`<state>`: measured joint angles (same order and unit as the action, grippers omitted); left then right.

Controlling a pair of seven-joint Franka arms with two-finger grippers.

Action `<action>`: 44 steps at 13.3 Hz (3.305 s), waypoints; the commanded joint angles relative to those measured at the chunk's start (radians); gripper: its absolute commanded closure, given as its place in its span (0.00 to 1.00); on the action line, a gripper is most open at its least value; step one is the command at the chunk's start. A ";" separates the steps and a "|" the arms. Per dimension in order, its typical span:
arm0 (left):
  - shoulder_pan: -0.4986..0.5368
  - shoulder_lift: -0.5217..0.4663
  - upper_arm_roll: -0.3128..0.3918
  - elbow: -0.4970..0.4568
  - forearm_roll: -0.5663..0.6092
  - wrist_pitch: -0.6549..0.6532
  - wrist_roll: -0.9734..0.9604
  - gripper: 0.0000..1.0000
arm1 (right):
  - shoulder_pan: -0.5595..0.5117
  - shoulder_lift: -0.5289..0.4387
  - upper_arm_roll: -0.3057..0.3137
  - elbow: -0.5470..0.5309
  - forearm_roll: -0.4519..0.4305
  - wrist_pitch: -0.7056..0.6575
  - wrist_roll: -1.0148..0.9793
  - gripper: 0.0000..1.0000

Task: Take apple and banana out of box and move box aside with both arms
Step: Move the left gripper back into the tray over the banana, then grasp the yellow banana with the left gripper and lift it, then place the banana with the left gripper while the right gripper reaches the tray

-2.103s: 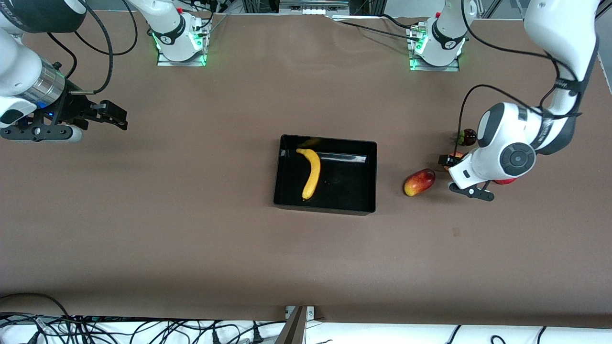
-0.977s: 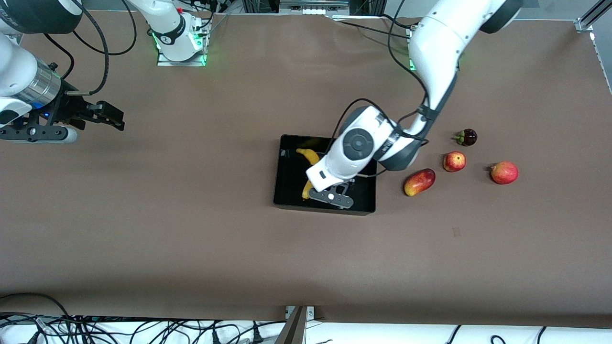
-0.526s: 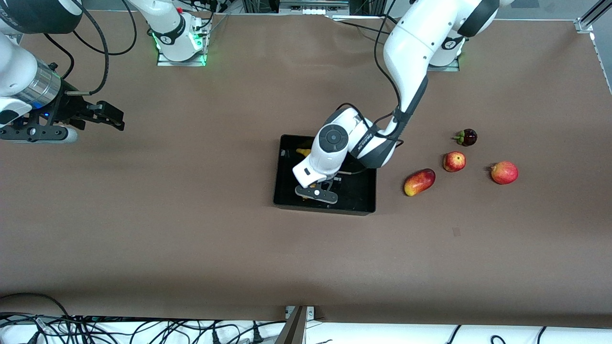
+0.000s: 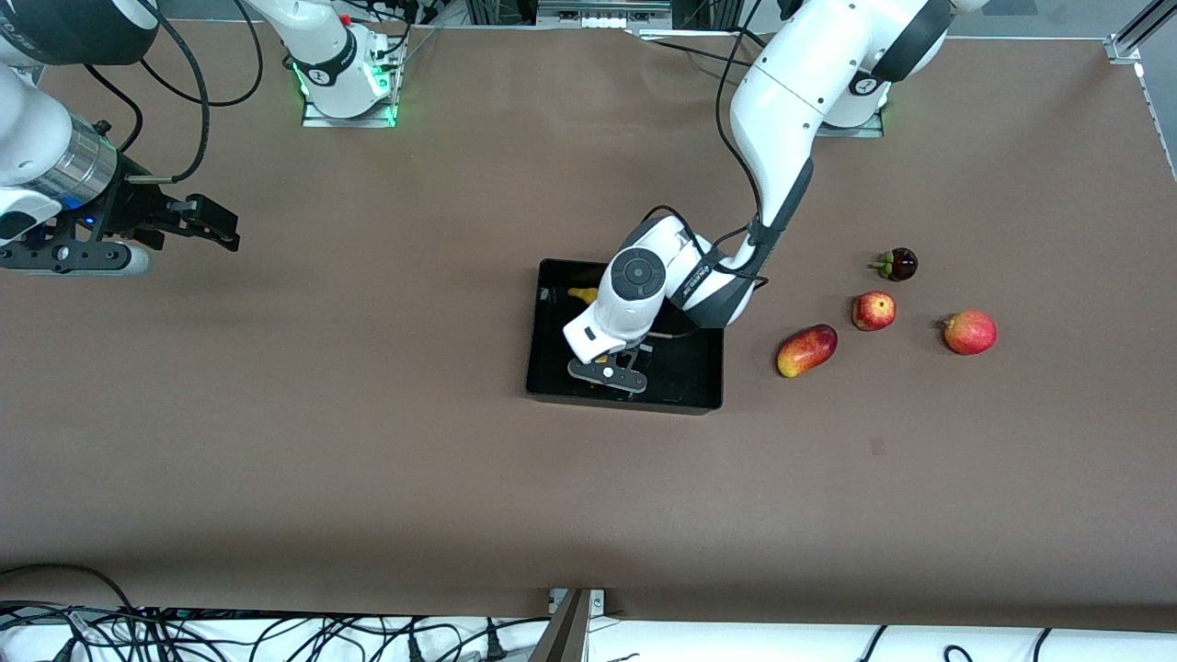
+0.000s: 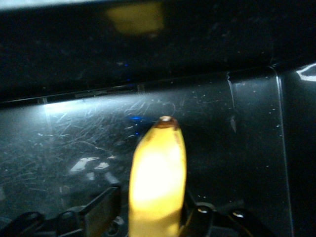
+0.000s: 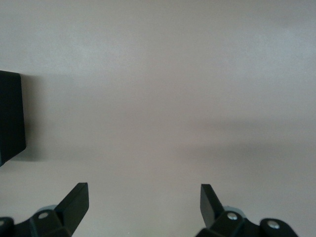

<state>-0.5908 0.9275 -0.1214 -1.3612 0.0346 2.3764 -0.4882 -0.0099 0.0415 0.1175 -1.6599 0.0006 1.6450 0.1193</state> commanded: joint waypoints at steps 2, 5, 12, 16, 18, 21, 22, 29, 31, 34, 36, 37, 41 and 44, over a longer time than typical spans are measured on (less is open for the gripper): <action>0.003 -0.009 0.012 -0.010 0.004 -0.008 0.008 1.00 | -0.009 -0.017 0.005 -0.012 -0.011 -0.005 -0.013 0.00; 0.023 -0.068 0.012 -0.006 0.004 -0.086 0.005 1.00 | -0.009 -0.018 0.004 -0.011 -0.011 -0.005 -0.013 0.00; 0.132 -0.225 -0.001 0.008 -0.012 -0.345 0.068 0.99 | -0.009 -0.017 0.007 -0.011 -0.005 -0.004 -0.013 0.00; 0.253 -0.291 0.002 0.008 -0.009 -0.480 0.248 0.99 | -0.009 -0.015 0.007 -0.011 -0.005 -0.002 -0.013 0.00; 0.348 -0.306 0.009 0.007 0.004 -0.558 0.525 0.99 | -0.007 -0.014 0.007 -0.014 -0.002 0.004 -0.012 0.00; 0.472 -0.270 0.017 0.002 0.108 -0.553 0.903 0.99 | -0.007 -0.011 0.013 -0.015 0.001 0.006 -0.013 0.00; 0.506 -0.245 0.017 0.002 0.146 -0.514 1.027 0.99 | -0.007 -0.009 0.011 -0.015 0.001 0.007 -0.012 0.00; 0.594 -0.127 0.017 -0.021 0.156 -0.293 1.646 0.96 | -0.005 0.075 0.047 -0.009 0.002 0.050 -0.013 0.00; 0.595 -0.108 0.016 -0.030 0.185 -0.275 1.671 0.88 | -0.005 0.087 0.053 -0.018 0.001 0.081 -0.013 0.00; 0.600 -0.107 0.016 -0.061 0.182 -0.273 1.671 0.70 | -0.005 0.132 0.090 -0.029 0.002 0.120 0.003 0.00; 0.635 -0.108 0.000 -0.072 0.163 -0.275 1.671 0.03 | -0.004 0.179 0.100 -0.038 0.019 0.176 0.008 0.00; 0.643 -0.111 -0.013 -0.072 0.165 -0.275 1.672 0.00 | -0.002 0.187 0.103 -0.050 0.019 0.199 0.023 0.00; 0.641 -0.168 -0.044 -0.049 0.153 -0.346 1.651 0.00 | 0.072 0.196 0.133 -0.070 0.021 0.249 0.156 0.00; 0.641 -0.271 -0.044 -0.018 0.032 -0.553 1.435 0.00 | 0.192 0.257 0.133 -0.070 0.022 0.320 0.337 0.00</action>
<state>0.0433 0.7469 -0.1599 -1.3778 0.1200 1.9439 1.0527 0.1121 0.2642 0.2532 -1.7237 0.0115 1.9171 0.3540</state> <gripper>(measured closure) 0.000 0.000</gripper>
